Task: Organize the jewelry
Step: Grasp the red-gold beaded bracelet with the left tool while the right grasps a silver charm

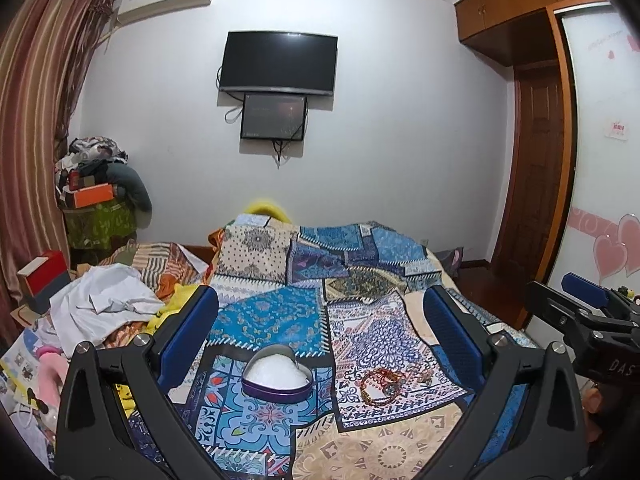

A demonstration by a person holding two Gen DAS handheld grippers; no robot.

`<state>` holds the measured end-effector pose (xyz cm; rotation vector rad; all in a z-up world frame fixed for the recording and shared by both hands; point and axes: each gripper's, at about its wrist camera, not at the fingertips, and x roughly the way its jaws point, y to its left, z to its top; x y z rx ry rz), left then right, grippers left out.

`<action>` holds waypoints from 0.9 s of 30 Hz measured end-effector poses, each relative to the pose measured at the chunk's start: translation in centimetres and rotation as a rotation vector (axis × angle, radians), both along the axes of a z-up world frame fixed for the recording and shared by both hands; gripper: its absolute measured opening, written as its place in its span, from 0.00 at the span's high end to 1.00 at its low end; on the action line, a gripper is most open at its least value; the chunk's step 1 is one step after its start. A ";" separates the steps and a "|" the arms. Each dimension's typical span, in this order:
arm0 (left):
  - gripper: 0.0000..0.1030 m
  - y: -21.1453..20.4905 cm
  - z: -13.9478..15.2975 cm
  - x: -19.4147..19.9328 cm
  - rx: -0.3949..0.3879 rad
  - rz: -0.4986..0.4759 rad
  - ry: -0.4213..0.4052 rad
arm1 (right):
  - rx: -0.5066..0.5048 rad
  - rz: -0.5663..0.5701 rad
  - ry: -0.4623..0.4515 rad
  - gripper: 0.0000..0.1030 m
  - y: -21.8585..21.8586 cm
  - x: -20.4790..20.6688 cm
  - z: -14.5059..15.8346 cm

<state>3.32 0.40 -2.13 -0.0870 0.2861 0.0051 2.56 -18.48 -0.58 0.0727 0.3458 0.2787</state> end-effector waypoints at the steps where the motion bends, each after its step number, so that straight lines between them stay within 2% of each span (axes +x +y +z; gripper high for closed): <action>1: 0.00 0.0 -0.4 0.5 0.000 0.005 0.011 | -0.006 -0.009 0.017 0.00 -0.1 0.6 -0.5; 4: 0.00 0.1 -1.7 2.1 -0.003 0.013 0.063 | -0.018 -0.023 0.054 0.00 -0.5 1.7 -1.5; 11: 0.00 0.2 -6.3 6.3 -0.002 0.006 0.231 | -0.085 -0.062 0.202 0.00 -1.6 5.1 -6.0; 16: 0.00 -0.5 -9.9 8.6 -0.001 -0.056 0.357 | -0.114 -0.067 0.323 0.00 -2.6 7.1 -9.2; 20: 0.01 -1.6 -12.5 10.1 0.001 -0.112 0.432 | -0.119 -0.044 0.382 0.00 -3.0 7.7 -10.3; 21: 0.03 -1.8 -12.9 10.4 -0.003 -0.126 0.445 | -0.121 -0.033 0.395 0.00 -2.9 7.9 -10.7; 23: 0.14 -2.2 -13.7 11.0 -0.014 -0.157 0.475 | -0.119 -0.015 0.409 0.01 -2.7 8.3 -11.3; 24: 0.16 -2.3 -14.0 11.2 -0.017 -0.164 0.486 | -0.116 -0.008 0.411 0.02 -2.8 8.5 -11.5; 27: 0.26 -2.9 -14.9 11.8 -0.027 -0.190 0.513 | -0.109 0.027 0.430 0.13 -2.4 9.0 -12.1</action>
